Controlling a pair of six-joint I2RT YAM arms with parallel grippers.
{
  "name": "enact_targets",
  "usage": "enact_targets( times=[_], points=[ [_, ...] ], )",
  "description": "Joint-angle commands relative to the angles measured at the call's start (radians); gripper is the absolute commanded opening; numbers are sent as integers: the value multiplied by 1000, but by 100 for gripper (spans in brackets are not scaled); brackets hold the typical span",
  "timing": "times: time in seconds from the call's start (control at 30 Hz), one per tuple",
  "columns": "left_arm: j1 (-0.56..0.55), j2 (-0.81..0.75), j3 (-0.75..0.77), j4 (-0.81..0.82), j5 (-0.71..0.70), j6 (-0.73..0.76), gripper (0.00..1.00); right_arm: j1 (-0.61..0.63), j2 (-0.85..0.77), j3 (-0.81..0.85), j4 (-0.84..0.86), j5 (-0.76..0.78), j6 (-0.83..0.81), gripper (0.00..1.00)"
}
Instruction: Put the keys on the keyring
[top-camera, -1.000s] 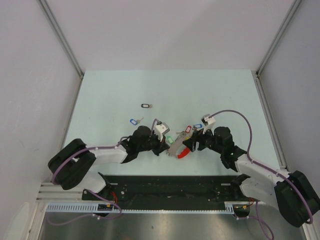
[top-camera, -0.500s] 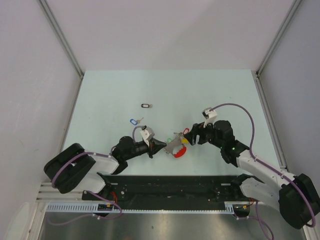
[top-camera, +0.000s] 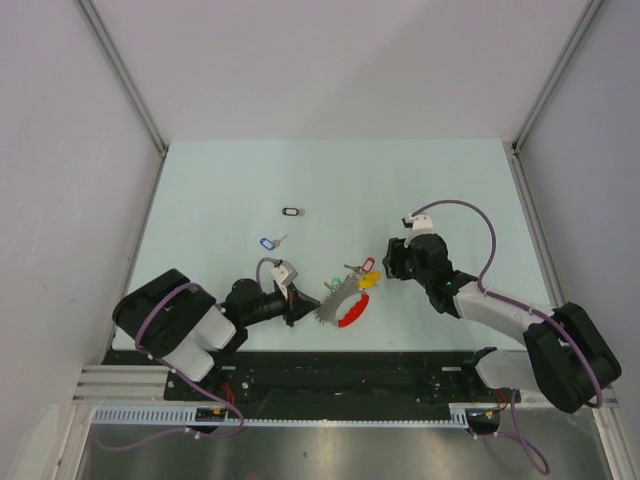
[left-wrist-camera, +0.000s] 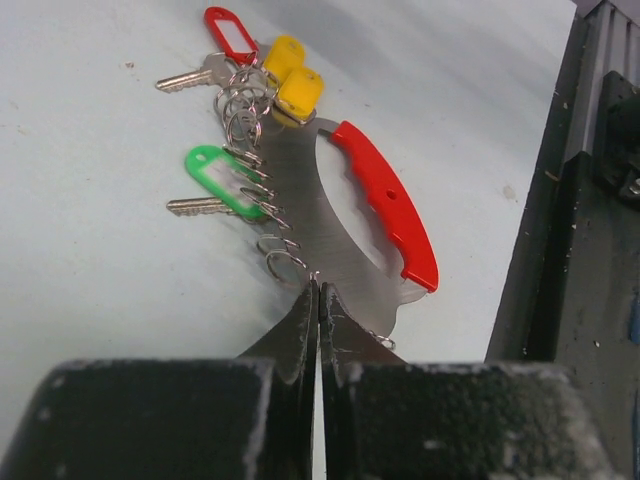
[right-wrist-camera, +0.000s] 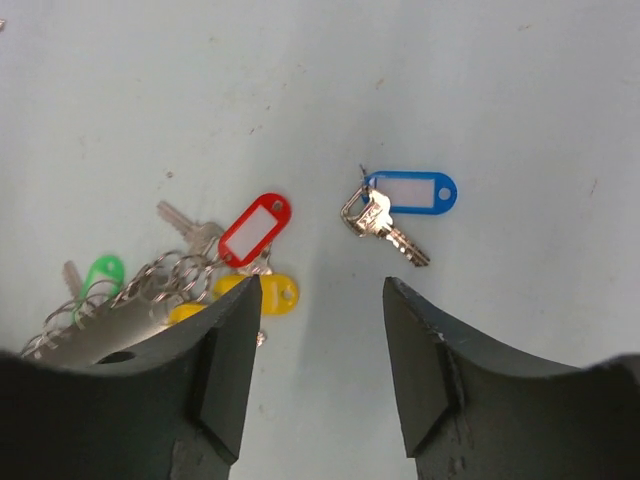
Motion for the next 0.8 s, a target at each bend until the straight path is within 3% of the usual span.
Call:
enact_targets(
  times=[0.0,0.3,0.77],
  points=[
    [19,-45,-12,462,50,-6,0,-4,107,33,220,84,-29,53],
    [34,-47,-10,462,70,-12,0,-5,264,16,429,136,-68,36],
    [47,-41,-7,462,93,-27,0,-13,376,16,497,164,-94,26]
  ],
)
